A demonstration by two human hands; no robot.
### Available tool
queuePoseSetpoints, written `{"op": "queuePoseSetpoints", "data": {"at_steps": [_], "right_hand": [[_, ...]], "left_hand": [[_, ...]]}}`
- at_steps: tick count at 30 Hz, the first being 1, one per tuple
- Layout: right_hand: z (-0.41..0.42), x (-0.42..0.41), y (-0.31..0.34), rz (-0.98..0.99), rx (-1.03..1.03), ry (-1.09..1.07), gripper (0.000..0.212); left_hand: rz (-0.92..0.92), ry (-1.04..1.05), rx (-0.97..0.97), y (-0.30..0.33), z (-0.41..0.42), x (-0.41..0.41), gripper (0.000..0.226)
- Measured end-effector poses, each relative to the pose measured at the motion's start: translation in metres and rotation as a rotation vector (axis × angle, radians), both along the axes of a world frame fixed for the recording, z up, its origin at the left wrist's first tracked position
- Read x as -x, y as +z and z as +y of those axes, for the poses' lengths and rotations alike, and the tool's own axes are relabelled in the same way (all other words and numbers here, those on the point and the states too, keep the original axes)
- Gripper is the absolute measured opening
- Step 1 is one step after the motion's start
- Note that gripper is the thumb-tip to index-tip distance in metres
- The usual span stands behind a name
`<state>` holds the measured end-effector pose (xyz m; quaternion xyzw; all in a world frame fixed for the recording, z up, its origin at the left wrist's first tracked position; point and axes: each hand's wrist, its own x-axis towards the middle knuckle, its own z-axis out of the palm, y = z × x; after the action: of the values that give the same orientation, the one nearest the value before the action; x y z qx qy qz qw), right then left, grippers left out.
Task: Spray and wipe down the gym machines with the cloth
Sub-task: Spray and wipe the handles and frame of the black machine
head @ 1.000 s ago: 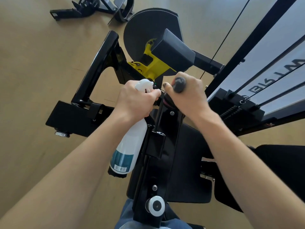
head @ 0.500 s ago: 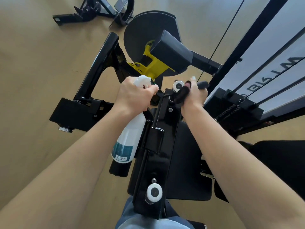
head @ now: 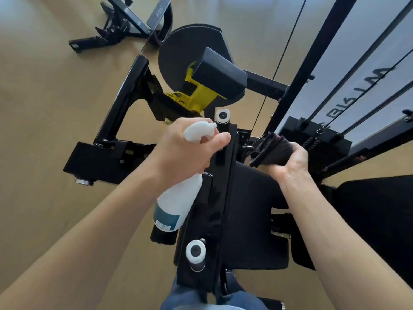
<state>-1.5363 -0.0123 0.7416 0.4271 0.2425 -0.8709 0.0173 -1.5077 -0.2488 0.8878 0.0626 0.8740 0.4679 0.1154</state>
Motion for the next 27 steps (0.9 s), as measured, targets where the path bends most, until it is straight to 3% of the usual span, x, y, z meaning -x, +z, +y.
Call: {"op": "queuePoseSetpoints", "data": {"at_steps": [5, 8, 14, 18, 23, 27], "right_hand": [[0.0, -0.004, 0.004, 0.021, 0.097, 0.052, 0.015], [0.004, -0.003, 0.001, 0.029, 0.121, 0.003, 0.025], [0.008, -0.002, 0.001, 0.05, 0.155, -0.018, 0.026], [0.007, 0.005, 0.001, 0.046, 0.144, 0.013, 0.02], [-0.008, 0.022, 0.003, 0.09, -0.094, 0.131, 0.018], [-0.039, 0.042, 0.006, 0.171, -0.611, 0.335, 0.009]], "left_hand": [[-0.263, -0.006, -0.059, -0.02, 0.029, 0.003, 0.034], [-0.292, 0.041, 0.028, -0.042, 0.045, 0.008, 0.034], [-0.441, 0.368, -0.082, -0.077, 0.056, 0.026, 0.042], [-0.473, 0.514, -0.016, -0.087, 0.061, 0.03, 0.06], [-0.416, 0.473, 0.059, -0.077, 0.063, 0.032, 0.065], [-0.282, 0.45, 0.039, -0.059, 0.059, 0.033, 0.054]]}}
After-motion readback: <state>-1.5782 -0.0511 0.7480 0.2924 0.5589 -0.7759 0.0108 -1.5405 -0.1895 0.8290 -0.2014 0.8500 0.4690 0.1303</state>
